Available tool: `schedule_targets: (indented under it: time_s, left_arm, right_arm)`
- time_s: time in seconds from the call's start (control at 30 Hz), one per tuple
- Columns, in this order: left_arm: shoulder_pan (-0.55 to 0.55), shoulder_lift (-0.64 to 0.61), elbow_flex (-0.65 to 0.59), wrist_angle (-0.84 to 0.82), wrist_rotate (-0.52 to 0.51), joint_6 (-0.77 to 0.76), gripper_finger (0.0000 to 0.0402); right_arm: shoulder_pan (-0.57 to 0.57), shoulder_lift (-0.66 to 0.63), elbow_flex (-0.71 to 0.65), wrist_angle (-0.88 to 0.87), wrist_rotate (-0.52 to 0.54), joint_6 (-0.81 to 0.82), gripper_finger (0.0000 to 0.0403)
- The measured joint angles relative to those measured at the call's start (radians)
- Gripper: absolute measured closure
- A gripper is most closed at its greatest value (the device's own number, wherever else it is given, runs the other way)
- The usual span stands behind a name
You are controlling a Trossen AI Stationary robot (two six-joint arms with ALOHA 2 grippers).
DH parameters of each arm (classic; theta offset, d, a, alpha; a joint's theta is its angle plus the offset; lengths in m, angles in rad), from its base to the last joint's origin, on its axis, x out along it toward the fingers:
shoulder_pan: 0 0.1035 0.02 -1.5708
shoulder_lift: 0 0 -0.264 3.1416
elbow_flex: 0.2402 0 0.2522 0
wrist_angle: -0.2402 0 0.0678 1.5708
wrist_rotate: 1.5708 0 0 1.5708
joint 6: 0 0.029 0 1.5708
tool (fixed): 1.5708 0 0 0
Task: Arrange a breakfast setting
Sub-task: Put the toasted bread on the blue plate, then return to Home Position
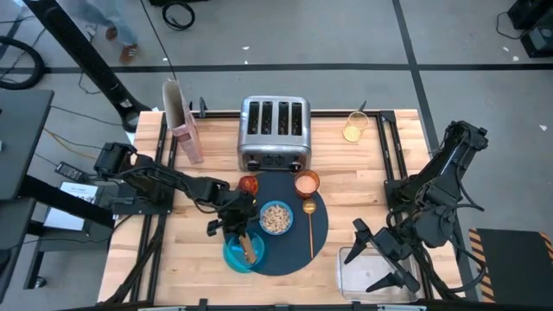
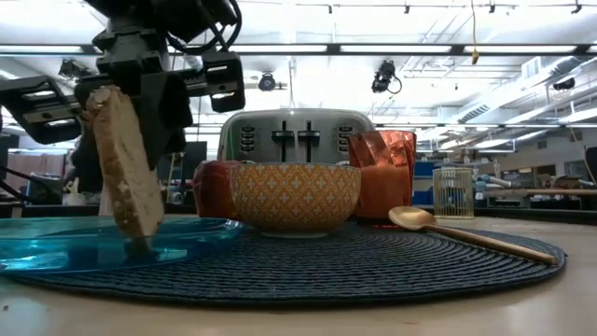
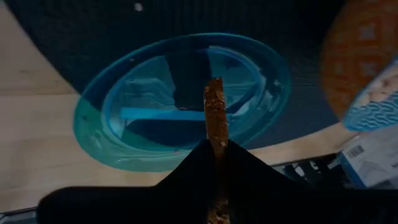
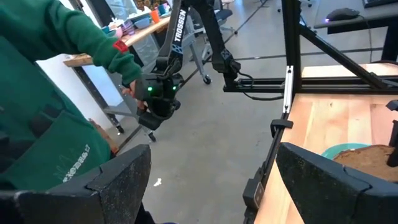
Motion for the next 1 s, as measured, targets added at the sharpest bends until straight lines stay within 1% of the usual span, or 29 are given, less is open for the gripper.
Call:
schedule_targets:
  time_s: [0.27,0.57,0.67,0.87,1.0]
  left_arm:
    - [0.001,0.000,0.000,-0.037,-0.014,0.019,0.0351]
    - [0.001,-0.001,0.000,-0.052,-0.015,0.028,0.0307]
    - [0.000,-0.001,0.000,-0.059,-0.001,0.049,0.0297]
    - [-0.029,-0.001,0.000,-0.103,0.018,0.061,0.0294]
    - [-0.035,-0.009,0.000,-0.176,0.027,0.147,0.0294]
  right_arm:
    - [0.000,0.000,0.000,-0.003,-0.004,0.000,0.0053]
    - [0.000,0.000,0.000,-0.004,-0.004,0.000,0.0053]
    - [0.000,0.000,0.000,-0.004,-0.004,0.000,0.0053]
    - [0.000,0.000,0.000,-0.004,-0.004,0.003,0.0053]
    - [0.000,-0.001,0.000,-0.005,-0.003,-0.005,0.0053]
